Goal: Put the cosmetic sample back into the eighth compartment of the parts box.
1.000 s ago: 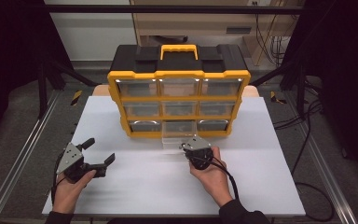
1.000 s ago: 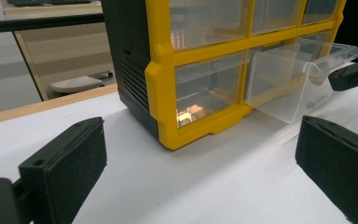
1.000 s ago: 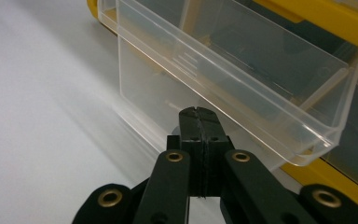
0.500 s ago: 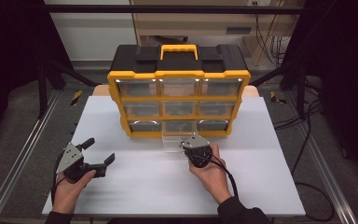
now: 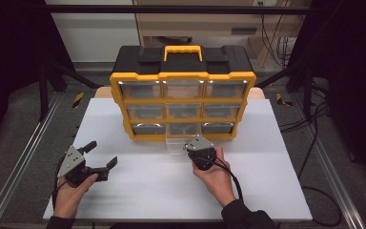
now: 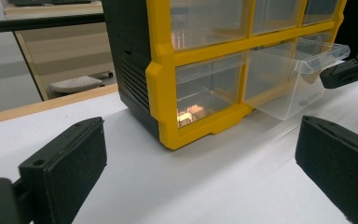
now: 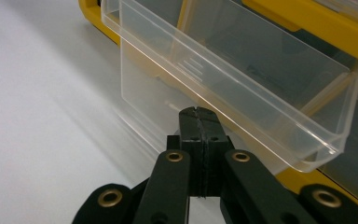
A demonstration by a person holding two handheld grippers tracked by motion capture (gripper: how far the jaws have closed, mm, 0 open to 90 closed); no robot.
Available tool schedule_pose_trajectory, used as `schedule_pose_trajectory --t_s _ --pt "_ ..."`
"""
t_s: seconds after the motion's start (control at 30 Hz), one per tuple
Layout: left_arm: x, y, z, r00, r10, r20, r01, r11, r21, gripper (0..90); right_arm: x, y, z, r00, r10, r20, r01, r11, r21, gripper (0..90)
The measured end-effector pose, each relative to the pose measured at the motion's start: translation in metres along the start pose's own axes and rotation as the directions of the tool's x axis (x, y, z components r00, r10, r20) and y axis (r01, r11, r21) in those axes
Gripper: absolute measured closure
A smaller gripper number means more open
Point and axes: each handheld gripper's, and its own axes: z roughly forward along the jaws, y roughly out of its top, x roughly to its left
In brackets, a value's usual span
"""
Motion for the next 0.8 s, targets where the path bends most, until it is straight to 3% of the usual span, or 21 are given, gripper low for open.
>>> schedule_pose_trajectory --t_s 0.8 --pt "0.0003 -0.0002 0.0 1.0 -0.002 -0.001 0.002 1.0 -0.001 2.3 -0.0003 0.0061 0.0013 0.9999 -0.013 0.0 0.013 1.0 0.0 90.0"
